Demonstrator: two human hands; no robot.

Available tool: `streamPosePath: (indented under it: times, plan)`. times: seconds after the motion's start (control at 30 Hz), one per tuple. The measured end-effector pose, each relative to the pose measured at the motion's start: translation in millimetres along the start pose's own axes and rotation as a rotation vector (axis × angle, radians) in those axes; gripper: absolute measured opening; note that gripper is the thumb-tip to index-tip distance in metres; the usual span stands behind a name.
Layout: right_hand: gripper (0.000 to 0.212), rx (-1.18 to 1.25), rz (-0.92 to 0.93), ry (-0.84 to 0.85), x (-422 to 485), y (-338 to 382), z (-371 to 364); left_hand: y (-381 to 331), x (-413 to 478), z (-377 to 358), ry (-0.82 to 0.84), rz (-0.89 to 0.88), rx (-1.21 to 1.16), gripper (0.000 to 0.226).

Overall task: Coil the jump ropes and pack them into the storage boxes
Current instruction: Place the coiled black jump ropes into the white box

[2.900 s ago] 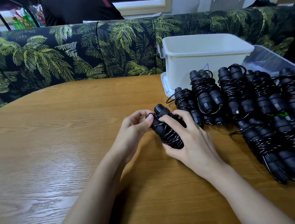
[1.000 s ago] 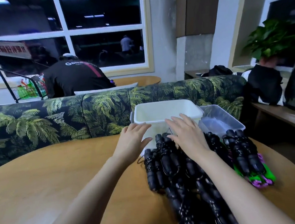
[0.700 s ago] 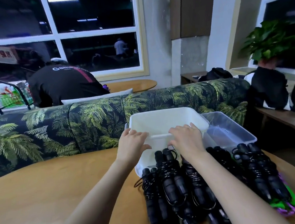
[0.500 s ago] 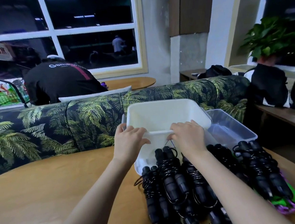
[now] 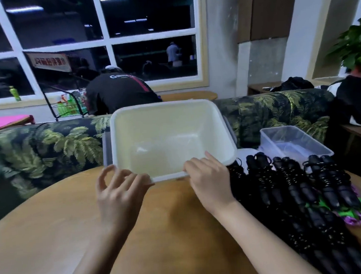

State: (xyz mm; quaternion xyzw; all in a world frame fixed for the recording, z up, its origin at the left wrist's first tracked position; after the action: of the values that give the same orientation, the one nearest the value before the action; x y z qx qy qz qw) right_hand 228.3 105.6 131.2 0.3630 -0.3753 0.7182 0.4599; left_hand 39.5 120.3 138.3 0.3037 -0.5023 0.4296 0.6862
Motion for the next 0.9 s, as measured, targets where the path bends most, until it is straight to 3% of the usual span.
streamPosePath:
  times: [0.23,0.37,0.47,0.6,0.67,0.73,0.8,0.9]
  plan:
    - [0.032,0.130,0.058,0.116,-35,75,-17,36,-76,47,0.095,-0.002,0.150,0.015]
    - [0.034,0.126,0.108,0.133,-51,88,-15,39,-96,53,0.212,0.003,0.059,0.040]
    - [0.035,0.136,0.122,0.116,-62,89,-16,36,-86,57,0.258,0.151,-0.057,0.050]
    - [0.033,0.190,0.120,0.095,-72,85,-19,54,-75,39,0.329,0.547,0.031,0.062]
    - [0.026,0.264,0.158,0.084,-73,85,-13,60,-77,27,0.400,0.630,0.067,0.069]
    - [0.034,0.314,0.173,0.084,-74,80,2,64,-76,20,0.442,0.655,0.069,0.073]
    - [0.046,0.239,0.078,0.113,-81,63,23,66,-73,17,0.447,0.671,0.048,0.073]
    - [0.054,0.049,-0.292,0.252,-109,22,51,69,-69,12,0.459,0.689,0.029,0.073]
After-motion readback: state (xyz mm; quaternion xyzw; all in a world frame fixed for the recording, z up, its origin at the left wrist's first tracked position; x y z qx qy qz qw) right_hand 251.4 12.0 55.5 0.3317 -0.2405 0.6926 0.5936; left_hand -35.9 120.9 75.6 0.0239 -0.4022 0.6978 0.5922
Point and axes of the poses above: each hand's wrist, its own x-axis towards the middle knuckle, its own z-axis out of the back of the hand, y = z × x, the point moved 5 cm from there along x, towards the middle knuckle, and after that the axes turned 14 degrees about z, right-handed, at the moved point
